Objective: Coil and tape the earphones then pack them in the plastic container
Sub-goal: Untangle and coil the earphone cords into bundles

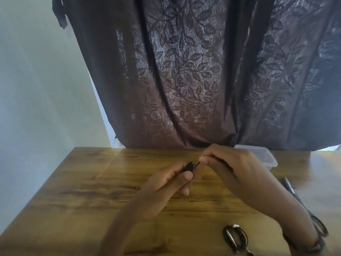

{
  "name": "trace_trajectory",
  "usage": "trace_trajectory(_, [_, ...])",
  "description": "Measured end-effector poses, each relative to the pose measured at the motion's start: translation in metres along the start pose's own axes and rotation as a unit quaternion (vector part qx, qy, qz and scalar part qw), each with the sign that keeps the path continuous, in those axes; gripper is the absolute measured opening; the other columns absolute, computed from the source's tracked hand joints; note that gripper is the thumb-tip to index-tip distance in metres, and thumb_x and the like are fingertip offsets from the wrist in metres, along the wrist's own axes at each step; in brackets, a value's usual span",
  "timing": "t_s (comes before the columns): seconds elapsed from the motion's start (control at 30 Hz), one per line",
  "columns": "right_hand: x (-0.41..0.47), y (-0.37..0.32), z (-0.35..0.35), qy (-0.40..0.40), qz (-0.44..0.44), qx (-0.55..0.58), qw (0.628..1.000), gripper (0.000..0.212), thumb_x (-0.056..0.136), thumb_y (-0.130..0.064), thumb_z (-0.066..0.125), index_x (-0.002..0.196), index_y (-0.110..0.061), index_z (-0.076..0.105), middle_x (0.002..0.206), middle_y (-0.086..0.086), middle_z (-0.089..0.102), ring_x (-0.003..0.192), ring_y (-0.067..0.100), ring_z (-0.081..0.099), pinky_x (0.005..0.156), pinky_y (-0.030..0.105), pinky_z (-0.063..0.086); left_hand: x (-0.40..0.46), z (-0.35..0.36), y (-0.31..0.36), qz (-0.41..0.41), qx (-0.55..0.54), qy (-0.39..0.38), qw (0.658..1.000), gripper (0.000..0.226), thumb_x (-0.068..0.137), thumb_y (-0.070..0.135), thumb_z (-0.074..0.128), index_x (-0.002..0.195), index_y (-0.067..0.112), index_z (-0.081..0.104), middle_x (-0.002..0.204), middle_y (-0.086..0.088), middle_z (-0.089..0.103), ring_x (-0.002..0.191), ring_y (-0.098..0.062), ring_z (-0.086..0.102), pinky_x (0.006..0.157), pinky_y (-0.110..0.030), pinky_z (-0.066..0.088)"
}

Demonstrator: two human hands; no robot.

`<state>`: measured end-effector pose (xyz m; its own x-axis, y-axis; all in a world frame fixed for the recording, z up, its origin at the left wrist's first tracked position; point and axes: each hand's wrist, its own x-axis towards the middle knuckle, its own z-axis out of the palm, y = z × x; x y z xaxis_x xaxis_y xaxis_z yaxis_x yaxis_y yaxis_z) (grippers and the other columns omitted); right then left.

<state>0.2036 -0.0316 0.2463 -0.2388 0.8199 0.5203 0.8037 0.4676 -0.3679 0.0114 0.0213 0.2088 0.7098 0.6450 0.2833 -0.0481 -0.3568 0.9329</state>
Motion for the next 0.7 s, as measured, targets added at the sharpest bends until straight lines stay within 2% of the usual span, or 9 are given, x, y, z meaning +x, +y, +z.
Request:
trace_trajectory(0.07, [0.005, 0.000, -0.001, 0.015, -0.015, 0.024, 0.999, 0.023, 0.097, -0.046, 0.040, 0.090, -0.032, 0.057, 0.077, -0.017, 0.059, 0.070, 0.007, 0.059, 0.060, 0.034, 0.049, 0.000, 0.001, 0.002, 0.000, -0.049, -0.007, 0.999, 0.023, 0.094, 0.035, 0.045, 0.092, 0.018, 0.062, 0.066, 0.011, 0.044, 0.063, -0.006, 0.044, 0.067, -0.021, 0.042])
trace_trajectory(0.13, [0.009, 0.001, 0.000, 0.028, -0.030, 0.055, 0.998, 0.020, 0.098, -0.038, 0.044, 0.089, -0.027, 0.059, 0.076, -0.016, 0.059, 0.068, 0.006, 0.058, 0.060, 0.023, 0.047, 0.000, 0.001, 0.005, 0.001, -0.091, -0.016, 0.996, 0.021, 0.095, 0.034, 0.045, 0.088, 0.021, 0.061, 0.063, 0.011, 0.039, 0.059, -0.004, 0.040, 0.062, -0.016, 0.040])
trace_trajectory(0.2, [0.011, 0.001, 0.005, 0.039, -0.036, 0.095, 0.994, 0.017, 0.098, -0.031, 0.048, 0.088, -0.023, 0.060, 0.073, -0.015, 0.057, 0.061, 0.005, 0.054, 0.057, 0.011, 0.038, 0.001, 0.001, 0.008, -0.002, -0.119, -0.025, 0.993, 0.022, 0.095, 0.033, 0.044, 0.084, 0.023, 0.059, 0.061, 0.012, 0.037, 0.056, -0.003, 0.039, 0.060, -0.013, 0.038])
trace_trajectory(0.27, [0.012, 0.001, 0.011, 0.050, -0.024, 0.140, 0.989, 0.016, 0.096, -0.028, 0.049, 0.087, -0.022, 0.060, 0.069, -0.014, 0.054, 0.055, 0.006, 0.051, 0.054, 0.008, 0.035, 0.002, 0.001, 0.010, -0.013, -0.151, -0.028, 0.988, 0.024, 0.097, 0.030, 0.043, 0.080, 0.022, 0.058, 0.058, 0.013, 0.035, 0.053, -0.003, 0.037, 0.057, -0.012, 0.036])
trace_trajectory(0.33, [0.012, 0.003, 0.019, 0.062, -0.015, 0.176, 0.982, 0.014, 0.095, -0.028, 0.048, 0.088, -0.023, 0.059, 0.069, -0.015, 0.054, 0.056, 0.004, 0.050, 0.056, 0.008, 0.035, 0.003, 0.000, 0.011, -0.025, -0.182, -0.025, 0.983, 0.026, 0.097, 0.030, 0.046, 0.075, 0.024, 0.057, 0.057, 0.011, 0.033, 0.051, -0.003, 0.035, 0.054, -0.011, 0.033])
trace_trajectory(0.47, [0.006, 0.013, 0.038, 0.073, 0.008, 0.231, 0.970, 0.019, 0.097, -0.022, 0.047, 0.093, -0.012, 0.063, 0.073, -0.006, 0.058, 0.063, 0.005, 0.052, 0.060, 0.015, 0.041, 0.005, 0.004, 0.012, -0.028, -0.257, -0.005, 0.966, 0.027, 0.091, 0.032, 0.046, 0.068, 0.026, 0.058, 0.057, 0.010, 0.033, 0.049, -0.001, 0.033, 0.051, -0.010, 0.035])
trace_trajectory(0.57, [-0.001, 0.019, 0.054, 0.073, 0.027, 0.243, 0.967, 0.024, 0.098, -0.025, 0.046, 0.103, -0.012, 0.065, 0.082, 0.005, 0.065, 0.072, 0.015, 0.062, 0.063, 0.030, 0.051, 0.005, 0.006, 0.011, -0.036, -0.273, 0.024, 0.961, 0.029, 0.090, 0.030, 0.042, 0.066, 0.025, 0.058, 0.056, 0.010, 0.033, 0.048, 0.000, 0.033, 0.048, -0.009, 0.035])
trace_trajectory(0.63, [-0.005, 0.018, 0.062, 0.076, 0.032, 0.244, 0.966, 0.026, 0.099, -0.030, 0.046, 0.103, -0.015, 0.066, 0.084, 0.007, 0.067, 0.076, 0.022, 0.064, 0.064, 0.038, 0.052, 0.006, 0.007, 0.010, -0.033, -0.276, 0.040, 0.960, 0.027, 0.091, 0.029, 0.041, 0.068, 0.021, 0.054, 0.056, 0.010, 0.034, 0.049, 0.000, 0.034, 0.048, -0.009, 0.035])
trace_trajectory(0.7, [-0.011, 0.015, 0.068, 0.080, 0.038, 0.246, 0.965, 0.024, 0.099, -0.028, 0.045, 0.095, -0.015, 0.066, 0.078, -0.004, 0.065, 0.068, 0.014, 0.062, 0.058, 0.031, 0.050, 0.007, 0.008, 0.008, -0.030, -0.281, 0.061, 0.957, 0.028, 0.095, 0.028, 0.040, 0.071, 0.018, 0.051, 0.057, 0.009, 0.035, 0.049, -0.001, 0.035, 0.047, -0.009, 0.035])
